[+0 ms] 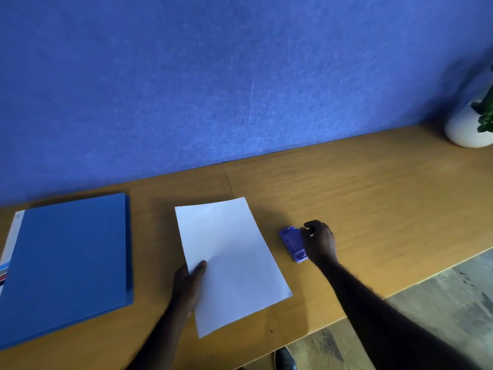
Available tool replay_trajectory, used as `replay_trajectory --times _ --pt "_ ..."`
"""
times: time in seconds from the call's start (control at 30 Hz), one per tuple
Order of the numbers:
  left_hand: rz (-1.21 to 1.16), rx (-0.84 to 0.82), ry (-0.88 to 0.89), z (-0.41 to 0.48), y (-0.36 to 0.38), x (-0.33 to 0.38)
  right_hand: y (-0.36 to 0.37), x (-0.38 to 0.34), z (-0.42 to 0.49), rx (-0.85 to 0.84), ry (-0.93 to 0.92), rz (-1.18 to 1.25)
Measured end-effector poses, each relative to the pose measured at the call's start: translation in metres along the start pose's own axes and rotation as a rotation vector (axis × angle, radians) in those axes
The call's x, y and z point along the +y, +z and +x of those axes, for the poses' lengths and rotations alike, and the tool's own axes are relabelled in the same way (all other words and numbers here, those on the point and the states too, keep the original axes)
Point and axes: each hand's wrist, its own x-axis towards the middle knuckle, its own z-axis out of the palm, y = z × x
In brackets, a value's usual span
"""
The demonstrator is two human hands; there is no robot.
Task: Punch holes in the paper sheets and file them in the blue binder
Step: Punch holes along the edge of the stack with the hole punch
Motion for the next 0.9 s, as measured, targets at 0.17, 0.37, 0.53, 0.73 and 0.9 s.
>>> replay_trajectory --times 0.17,0.37,0.53,0.73,0.9 --pt "-0.008 -0.021 -0.018 -0.002 0.01 -0.005 0.0 0.02 0.013 -0.279 0.126 -0.026" --pt "0.028 -0.01 -0.009 0.0 0.029 -0.007 0.013 0.022 0.011 -0.264 0.175 0.101" --pt "0.039 -0.026 -0.021 0.003 0.042 -0.012 0.019 0.026 0.012 -0.255 0.183 0.163" --pt "0.058 -0.046 -0.029 0.005 0.051 -0.017 0.021 0.027 0.012 -0.26 0.18 0.158" --pt "0.067 -0.062 0.006 0.004 0.058 -0.017 0.021 0.029 0.011 -0.255 0.171 0.163"
